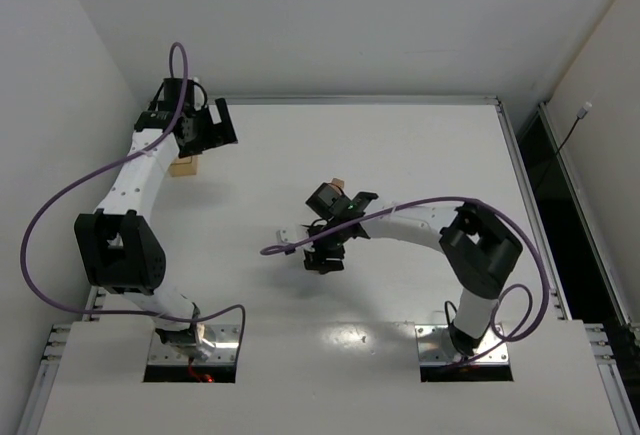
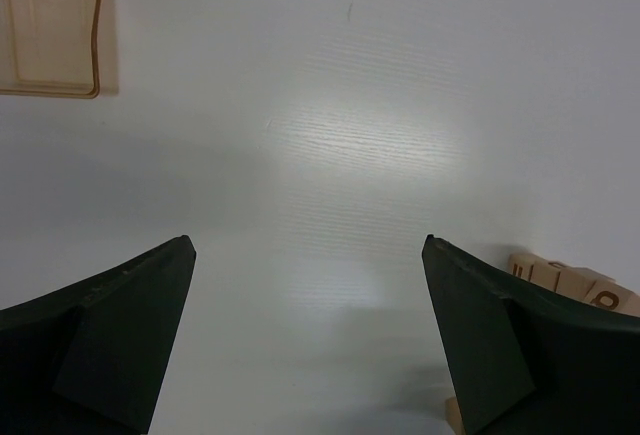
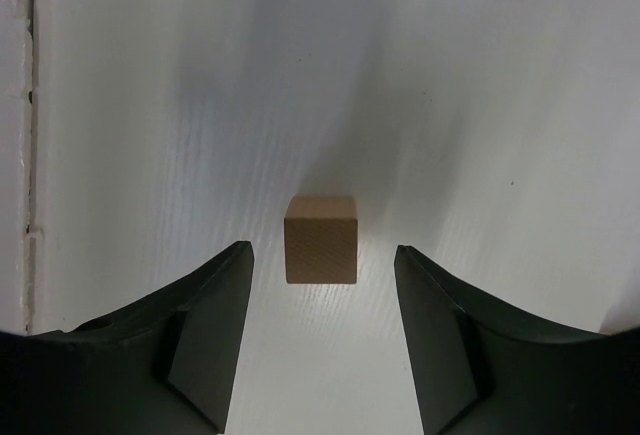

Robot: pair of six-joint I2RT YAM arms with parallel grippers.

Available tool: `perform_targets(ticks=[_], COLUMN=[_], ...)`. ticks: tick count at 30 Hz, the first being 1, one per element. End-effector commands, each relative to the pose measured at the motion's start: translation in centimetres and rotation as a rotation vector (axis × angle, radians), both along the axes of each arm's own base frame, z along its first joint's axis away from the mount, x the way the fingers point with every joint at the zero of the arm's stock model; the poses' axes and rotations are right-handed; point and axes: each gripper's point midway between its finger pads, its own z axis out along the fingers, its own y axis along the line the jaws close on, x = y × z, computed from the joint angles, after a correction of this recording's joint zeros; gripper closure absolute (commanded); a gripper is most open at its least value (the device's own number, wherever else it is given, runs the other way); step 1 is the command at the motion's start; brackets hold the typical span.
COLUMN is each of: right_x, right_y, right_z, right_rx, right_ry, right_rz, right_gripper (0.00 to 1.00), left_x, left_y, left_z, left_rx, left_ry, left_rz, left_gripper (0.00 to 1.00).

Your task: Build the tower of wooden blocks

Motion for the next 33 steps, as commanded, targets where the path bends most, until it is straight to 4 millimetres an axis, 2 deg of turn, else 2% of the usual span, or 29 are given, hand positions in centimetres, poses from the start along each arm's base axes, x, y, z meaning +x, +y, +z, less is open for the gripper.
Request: perform_targets(ticks=[1, 4, 5, 8, 11, 13, 16, 17, 19, 20, 23, 24, 25, 26, 27, 28, 29, 30, 33], right_x=[0.5, 0.1, -0.5, -0.6, -0.1, 0.4, 0.6, 0.7, 0.9, 1.1, 1.7, 1.8, 2.5, 2.5, 2.7, 3.5, 3.8, 4.3, 6.3], right_y=[1.8, 2.0, 1.9, 1.7, 1.6, 1.5, 1.5, 1.4, 1.5, 1.5, 1.4, 1.4, 1.5, 1.1, 1.1, 1.7, 1.6, 1.2, -0.3], right_z=[1.1, 0.8, 0.2, -0.9, -1.7, -2.1, -2.4, -2.5, -2.4, -2.0, -0.4, 1.2, 2.6, 3.7, 5.0, 7.7, 8.6, 10.5, 12.9], right_rx=[0.038, 0.031, 0.017, -0.015, -0.039, -0.056, -0.061, -0.067, -0.067, -0.064, -0.034, -0.010, 0.015, 0.019, 0.038, 0.089, 0.088, 0.085, 0.043], right_ry=[-0.027, -0.021, -0.010, -0.009, -0.018, -0.037, -0.041, -0.042, -0.047, -0.053, -0.044, -0.055, -0.055, -0.013, 0.006, 0.006, 0.030, 0.086, 0.080], right_rz=[0.027, 0.036, 0.047, 0.048, 0.030, 0.020, 0.008, -0.005, -0.022, -0.046, -0.120, -0.149, -0.190, -0.271, -0.326, -0.378, -0.435, -0.533, -0.744], right_gripper=[0.44, 0.44, 0.44, 0.44, 0.44, 0.48, 0.66, 0.83, 0.96, 1.00, 1.00, 1.00, 1.00, 1.00, 1.00, 1.00, 1.00, 1.00, 1.00], left_x=[0.5, 0.7, 0.7, 0.7, 0.7, 0.7, 0.8, 0.8, 0.8, 0.8, 0.6, 0.5, 0.3, 0.2, -0.1, -0.2, -0.4, -0.6, -1.0], left_y=[0.4, 0.4, 0.4, 0.4, 0.4, 0.4, 0.4, 0.4, 0.4, 0.4, 0.1, 0.1, 0.1, 0.1, 0.1, -0.1, 0.2, -0.2, -0.6], left_z=[1.1, 1.0, 1.0, 1.0, 1.0, 1.0, 0.7, 0.7, 0.7, 0.7, 0.3, 0.0, 0.5, -0.1, 0.1, 0.5, -0.2, 0.4, -0.2], left_rx=[-0.014, -0.014, -0.014, -0.014, -0.014, -0.014, -0.014, -0.014, -0.014, -0.014, -0.028, -0.028, -0.028, -0.034, -0.034, -0.026, -0.016, -0.009, -0.009], left_ry=[-0.031, -0.031, -0.031, -0.031, -0.031, -0.031, -0.021, -0.021, -0.021, -0.021, -0.011, -0.002, -0.016, -0.005, -0.009, -0.024, -0.010, -0.023, -0.015], left_rz=[0.000, 0.000, 0.000, 0.000, 0.000, 0.000, 0.000, 0.000, 0.000, 0.000, -0.001, 0.000, -0.001, 0.006, 0.006, 0.005, 0.015, 0.009, 0.010], left_gripper=[0.04, 0.04, 0.04, 0.04, 0.04, 0.04, 0.04, 0.04, 0.04, 0.04, 0.04, 0.04, 0.04, 0.04, 0.04, 0.04, 0.04, 0.04, 0.04])
